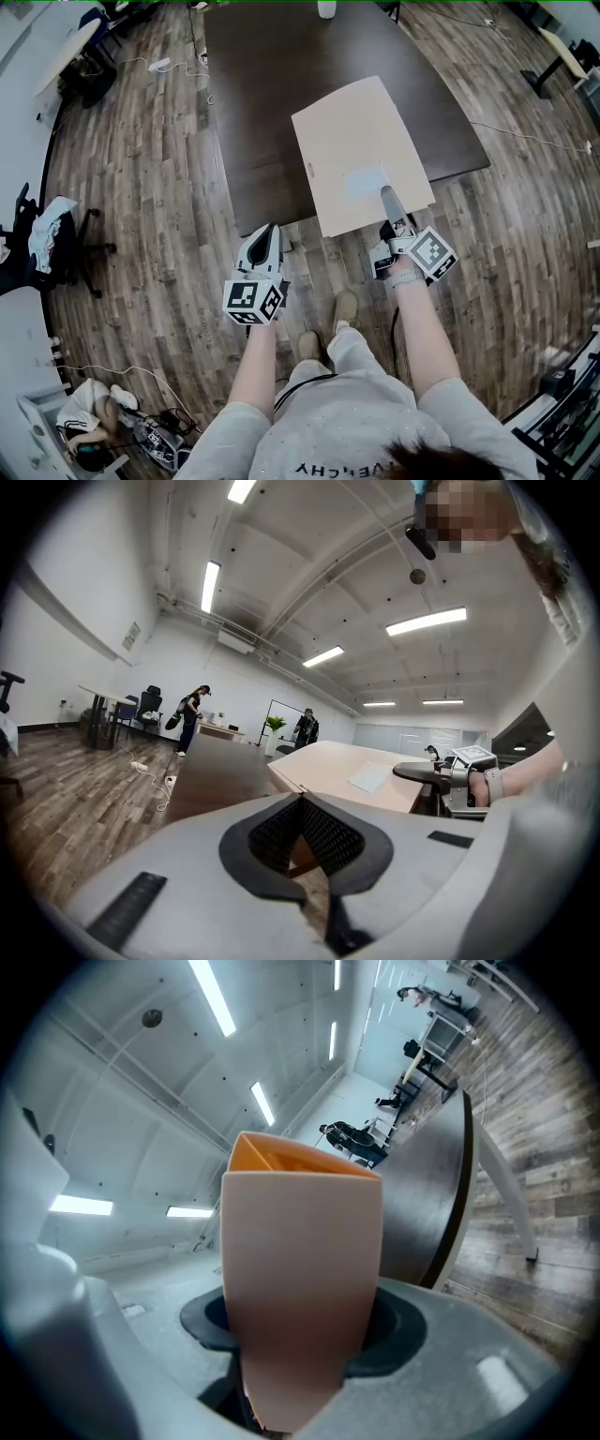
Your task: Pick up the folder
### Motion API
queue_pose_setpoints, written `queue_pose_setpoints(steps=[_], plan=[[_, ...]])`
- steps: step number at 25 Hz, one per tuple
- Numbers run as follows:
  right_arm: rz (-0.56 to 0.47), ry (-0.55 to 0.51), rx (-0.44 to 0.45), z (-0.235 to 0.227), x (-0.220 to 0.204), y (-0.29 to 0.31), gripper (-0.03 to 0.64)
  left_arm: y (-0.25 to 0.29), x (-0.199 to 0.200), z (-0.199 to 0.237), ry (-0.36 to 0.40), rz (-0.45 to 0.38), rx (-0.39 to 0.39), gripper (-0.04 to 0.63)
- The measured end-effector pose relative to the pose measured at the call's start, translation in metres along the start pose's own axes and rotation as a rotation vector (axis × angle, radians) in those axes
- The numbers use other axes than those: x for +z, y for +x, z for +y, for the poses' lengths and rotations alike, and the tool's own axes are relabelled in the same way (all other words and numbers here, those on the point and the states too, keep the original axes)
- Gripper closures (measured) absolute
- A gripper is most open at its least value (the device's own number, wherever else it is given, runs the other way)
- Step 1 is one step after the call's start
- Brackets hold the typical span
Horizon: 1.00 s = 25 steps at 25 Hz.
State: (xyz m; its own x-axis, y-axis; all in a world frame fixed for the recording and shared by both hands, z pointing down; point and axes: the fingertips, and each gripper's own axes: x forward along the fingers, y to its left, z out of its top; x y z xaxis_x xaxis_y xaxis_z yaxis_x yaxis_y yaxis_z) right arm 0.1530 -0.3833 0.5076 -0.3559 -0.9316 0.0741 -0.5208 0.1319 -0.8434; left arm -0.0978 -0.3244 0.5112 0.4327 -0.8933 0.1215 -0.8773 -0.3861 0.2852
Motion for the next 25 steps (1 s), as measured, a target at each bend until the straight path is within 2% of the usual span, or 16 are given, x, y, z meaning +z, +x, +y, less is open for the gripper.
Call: queue_pose_setpoints(steps=[12,18,25], plan=[[0.002,-0.177,0.001,0.024,0.030,-0.018,0.353,-0.003,0.022,-0.014,0.000,-0.013,-0.009,0.597],[-0.013,-0.319,-0.032,0.039,0.043,-0.025,0.353,-0.007,0.037,-0.016,0.000,-0.029,-0.008,0.597],[-0.012,-0.388,-0.017,0.062,0.049,-0.029,0.353,-0.013,0.055,-0.016,-0.003,-0.034,-0.010,0.597]])
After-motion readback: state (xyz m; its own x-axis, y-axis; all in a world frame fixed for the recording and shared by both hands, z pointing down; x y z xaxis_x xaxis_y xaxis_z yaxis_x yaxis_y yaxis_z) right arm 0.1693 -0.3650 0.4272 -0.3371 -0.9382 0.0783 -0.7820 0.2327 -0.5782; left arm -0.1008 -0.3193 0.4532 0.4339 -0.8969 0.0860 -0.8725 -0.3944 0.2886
